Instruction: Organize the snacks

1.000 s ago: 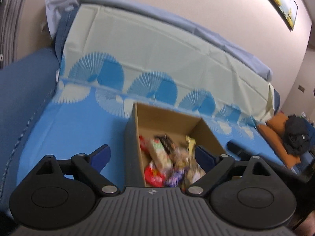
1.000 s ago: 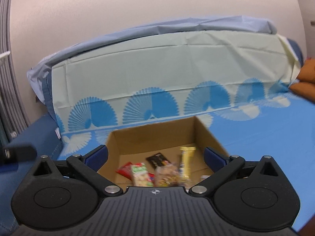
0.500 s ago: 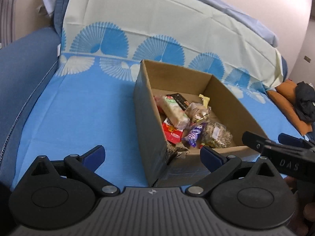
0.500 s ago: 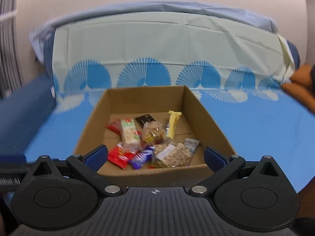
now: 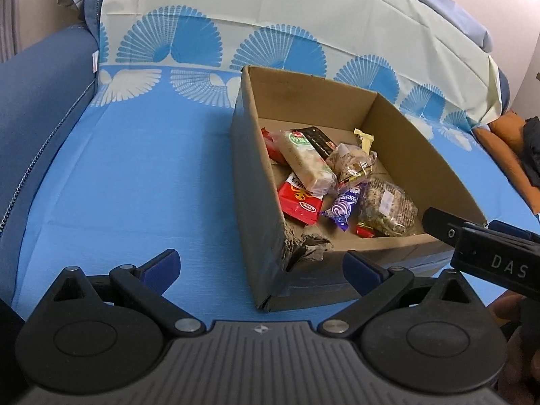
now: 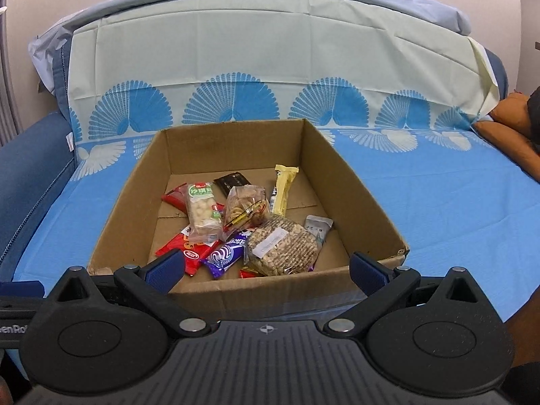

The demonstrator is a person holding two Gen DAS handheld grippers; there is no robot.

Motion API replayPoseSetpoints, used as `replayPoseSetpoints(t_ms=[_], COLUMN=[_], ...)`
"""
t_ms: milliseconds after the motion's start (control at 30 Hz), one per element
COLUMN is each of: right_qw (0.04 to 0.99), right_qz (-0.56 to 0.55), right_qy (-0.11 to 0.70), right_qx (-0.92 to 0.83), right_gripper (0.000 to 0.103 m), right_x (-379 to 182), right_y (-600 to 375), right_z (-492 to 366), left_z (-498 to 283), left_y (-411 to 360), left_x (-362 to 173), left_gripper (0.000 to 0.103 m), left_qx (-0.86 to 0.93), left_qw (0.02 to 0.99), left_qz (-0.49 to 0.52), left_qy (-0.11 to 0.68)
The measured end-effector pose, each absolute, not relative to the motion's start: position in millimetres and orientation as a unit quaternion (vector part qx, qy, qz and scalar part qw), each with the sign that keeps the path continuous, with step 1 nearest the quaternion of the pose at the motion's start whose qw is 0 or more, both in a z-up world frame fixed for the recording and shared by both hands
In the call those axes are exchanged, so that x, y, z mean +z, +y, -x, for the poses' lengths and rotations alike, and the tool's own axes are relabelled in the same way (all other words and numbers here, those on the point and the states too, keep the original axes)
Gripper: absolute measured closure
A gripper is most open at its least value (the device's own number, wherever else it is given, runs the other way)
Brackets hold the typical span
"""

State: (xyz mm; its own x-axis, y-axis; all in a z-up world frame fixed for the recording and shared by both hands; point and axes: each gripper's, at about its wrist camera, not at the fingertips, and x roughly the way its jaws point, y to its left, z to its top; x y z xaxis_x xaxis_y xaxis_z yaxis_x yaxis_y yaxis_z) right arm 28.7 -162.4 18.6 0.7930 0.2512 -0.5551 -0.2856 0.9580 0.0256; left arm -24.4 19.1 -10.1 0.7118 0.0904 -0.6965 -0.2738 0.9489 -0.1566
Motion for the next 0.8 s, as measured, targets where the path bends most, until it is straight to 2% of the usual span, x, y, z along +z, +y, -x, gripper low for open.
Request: replayPoseSetpoints(t_ms=[800], right_qw=[0.947], right_qz=[0.034], right_qy=[0.286], right_qx=[0.142], right_gripper=[0.001], right_x=[18.1], right_y=[-163.2], right_z=[-29.0], left_z=[16.8], left_y=[9.9], left_x=[-12.8], left_gripper=[0.001], left_qx=[0.095], left_qw=[0.915], left_qz=[0.124], left_qy=[0.372])
